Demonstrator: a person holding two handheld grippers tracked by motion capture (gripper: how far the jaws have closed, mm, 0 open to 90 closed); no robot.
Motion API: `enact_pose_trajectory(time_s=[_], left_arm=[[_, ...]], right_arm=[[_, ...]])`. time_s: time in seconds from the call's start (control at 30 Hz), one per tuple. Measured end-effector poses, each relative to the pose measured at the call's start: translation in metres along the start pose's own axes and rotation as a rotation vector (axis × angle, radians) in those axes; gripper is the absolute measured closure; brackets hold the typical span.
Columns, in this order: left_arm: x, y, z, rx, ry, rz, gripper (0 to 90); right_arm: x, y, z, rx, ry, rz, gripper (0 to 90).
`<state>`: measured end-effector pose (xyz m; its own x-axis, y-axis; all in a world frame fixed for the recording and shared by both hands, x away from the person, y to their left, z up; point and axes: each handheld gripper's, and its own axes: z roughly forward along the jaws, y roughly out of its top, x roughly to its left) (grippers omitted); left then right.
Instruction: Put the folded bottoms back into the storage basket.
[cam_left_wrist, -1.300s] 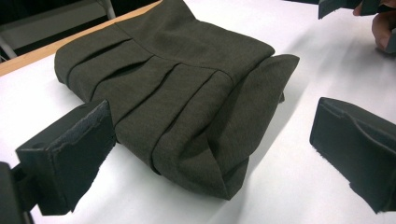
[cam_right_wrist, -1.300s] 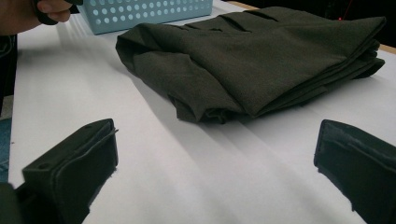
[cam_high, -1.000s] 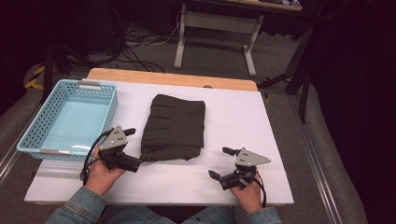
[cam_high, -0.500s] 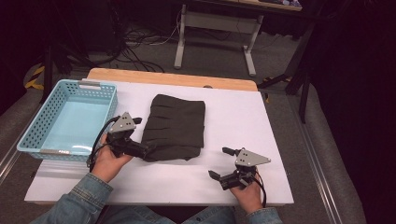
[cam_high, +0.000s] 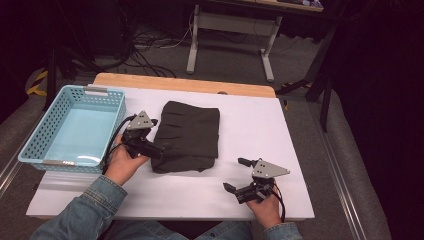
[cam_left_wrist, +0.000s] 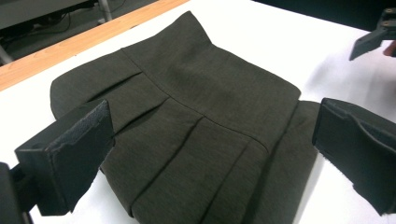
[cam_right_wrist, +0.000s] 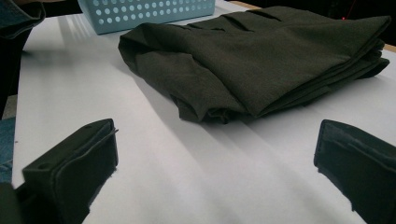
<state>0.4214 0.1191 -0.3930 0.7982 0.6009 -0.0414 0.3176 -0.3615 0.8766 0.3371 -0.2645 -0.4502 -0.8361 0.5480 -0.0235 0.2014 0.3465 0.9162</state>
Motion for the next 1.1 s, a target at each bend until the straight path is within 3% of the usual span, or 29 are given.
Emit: enact_pose_trajectory(time_s=[0.57, 1.1], left_arm=[[0.019, 0.012, 0.025, 0.038, 0.033, -0.068, 0.5], [0.035, 0.016, 0.045, 0.083, 0.072, -0.107, 0.7]], right_arm=[[0.000, 0.000, 0.000, -0.004, 0.005, -0.002, 0.3], [0.000, 0.000, 0.000, -0.002, 0.011, -0.004, 0.3]])
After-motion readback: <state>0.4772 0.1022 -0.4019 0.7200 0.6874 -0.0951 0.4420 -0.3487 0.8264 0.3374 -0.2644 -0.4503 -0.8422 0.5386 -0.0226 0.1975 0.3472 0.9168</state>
